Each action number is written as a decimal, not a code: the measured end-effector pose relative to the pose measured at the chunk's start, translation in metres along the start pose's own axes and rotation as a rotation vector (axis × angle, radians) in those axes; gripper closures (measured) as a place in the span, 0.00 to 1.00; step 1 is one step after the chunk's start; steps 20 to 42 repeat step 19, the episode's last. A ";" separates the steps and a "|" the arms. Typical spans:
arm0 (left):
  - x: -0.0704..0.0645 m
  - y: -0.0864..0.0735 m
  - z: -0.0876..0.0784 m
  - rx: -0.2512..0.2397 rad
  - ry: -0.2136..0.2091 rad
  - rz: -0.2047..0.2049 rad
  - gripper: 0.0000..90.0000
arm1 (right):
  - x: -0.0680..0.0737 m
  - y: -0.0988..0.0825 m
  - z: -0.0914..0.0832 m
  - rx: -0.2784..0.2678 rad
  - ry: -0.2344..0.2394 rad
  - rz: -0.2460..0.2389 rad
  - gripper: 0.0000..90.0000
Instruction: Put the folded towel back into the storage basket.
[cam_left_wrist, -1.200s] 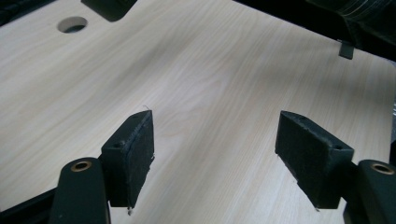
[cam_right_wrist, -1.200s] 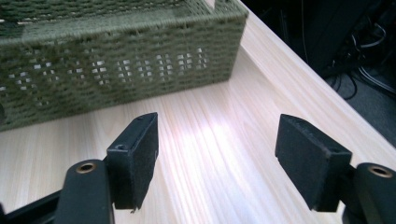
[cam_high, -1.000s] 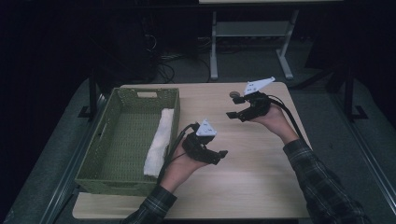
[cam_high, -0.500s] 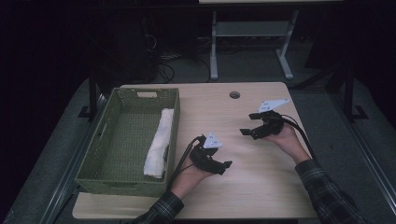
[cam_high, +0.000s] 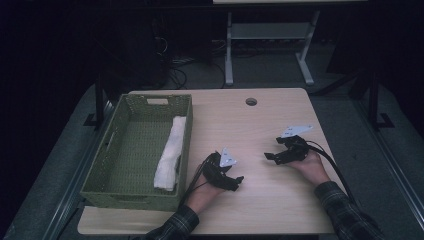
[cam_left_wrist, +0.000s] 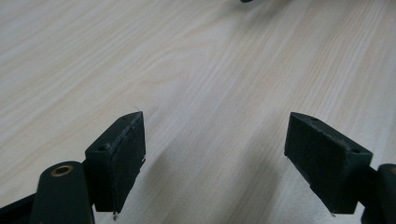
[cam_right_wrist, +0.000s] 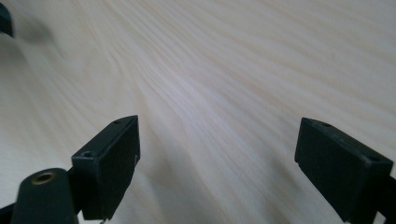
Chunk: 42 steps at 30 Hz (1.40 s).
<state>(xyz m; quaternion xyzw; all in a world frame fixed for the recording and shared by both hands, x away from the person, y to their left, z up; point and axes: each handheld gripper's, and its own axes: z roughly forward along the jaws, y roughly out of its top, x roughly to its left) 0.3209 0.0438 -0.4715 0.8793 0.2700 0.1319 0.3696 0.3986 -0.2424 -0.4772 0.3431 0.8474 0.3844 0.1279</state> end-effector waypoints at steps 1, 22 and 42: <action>0.001 -0.001 0.001 0.002 -0.001 -0.001 0.22 | 0.000 -0.002 0.002 0.011 -0.006 0.003 0.15; 0.004 -0.004 0.006 0.004 -0.002 -0.036 0.14 | 0.000 -0.003 0.006 0.027 -0.009 -0.002 0.12; 0.004 -0.004 0.006 0.004 -0.002 -0.036 0.14 | 0.000 -0.003 0.006 0.027 -0.009 -0.002 0.12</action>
